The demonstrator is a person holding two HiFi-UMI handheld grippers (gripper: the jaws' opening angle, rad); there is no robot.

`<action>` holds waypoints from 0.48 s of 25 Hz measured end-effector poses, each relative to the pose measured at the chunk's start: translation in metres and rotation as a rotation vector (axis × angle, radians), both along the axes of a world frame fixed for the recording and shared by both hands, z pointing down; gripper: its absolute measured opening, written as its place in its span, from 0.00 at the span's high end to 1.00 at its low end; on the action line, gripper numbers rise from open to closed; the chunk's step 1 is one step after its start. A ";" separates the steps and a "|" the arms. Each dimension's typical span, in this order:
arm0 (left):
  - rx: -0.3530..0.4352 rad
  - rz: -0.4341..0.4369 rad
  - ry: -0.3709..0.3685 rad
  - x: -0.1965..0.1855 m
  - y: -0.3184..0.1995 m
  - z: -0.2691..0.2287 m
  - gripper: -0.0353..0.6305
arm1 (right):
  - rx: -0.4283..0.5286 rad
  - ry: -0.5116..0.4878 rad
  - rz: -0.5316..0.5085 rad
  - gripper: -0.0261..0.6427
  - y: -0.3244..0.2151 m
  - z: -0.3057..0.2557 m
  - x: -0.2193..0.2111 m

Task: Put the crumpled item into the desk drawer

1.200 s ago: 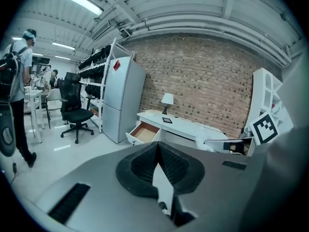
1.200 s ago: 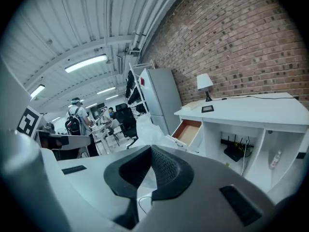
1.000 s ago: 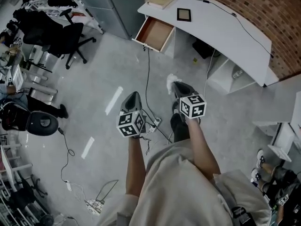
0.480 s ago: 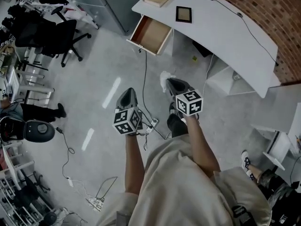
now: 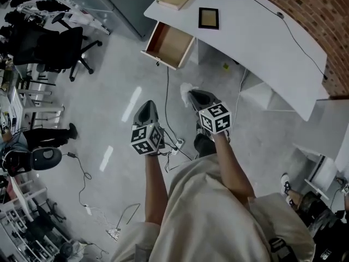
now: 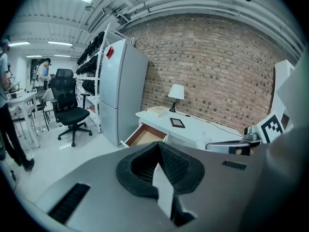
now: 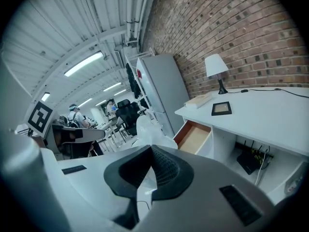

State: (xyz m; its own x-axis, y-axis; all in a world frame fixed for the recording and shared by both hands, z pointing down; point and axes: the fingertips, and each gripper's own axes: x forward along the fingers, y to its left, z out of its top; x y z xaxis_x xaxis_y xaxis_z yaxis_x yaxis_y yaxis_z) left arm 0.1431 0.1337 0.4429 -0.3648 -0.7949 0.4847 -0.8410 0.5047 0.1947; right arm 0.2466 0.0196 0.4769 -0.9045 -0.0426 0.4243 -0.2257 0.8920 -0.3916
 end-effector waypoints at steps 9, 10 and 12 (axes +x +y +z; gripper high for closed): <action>-0.011 -0.023 -0.046 -0.018 -0.021 -0.006 0.92 | -0.027 0.003 0.069 0.92 -0.043 0.014 -0.005; -0.011 -0.035 -0.044 -0.022 -0.019 -0.007 0.92 | -0.027 0.004 0.067 0.92 -0.044 0.014 -0.006; -0.010 -0.061 -0.043 -0.032 -0.014 -0.007 0.92 | -0.024 0.002 0.066 0.92 -0.047 0.013 -0.011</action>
State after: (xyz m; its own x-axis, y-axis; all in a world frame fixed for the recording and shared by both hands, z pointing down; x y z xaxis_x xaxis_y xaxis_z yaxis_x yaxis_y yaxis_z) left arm 0.1108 0.1192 0.4356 -0.4332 -0.7660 0.4749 -0.8162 0.5570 0.1538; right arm 0.2360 -0.0270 0.4899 -0.8993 -0.0918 0.4276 -0.2845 0.8654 -0.4125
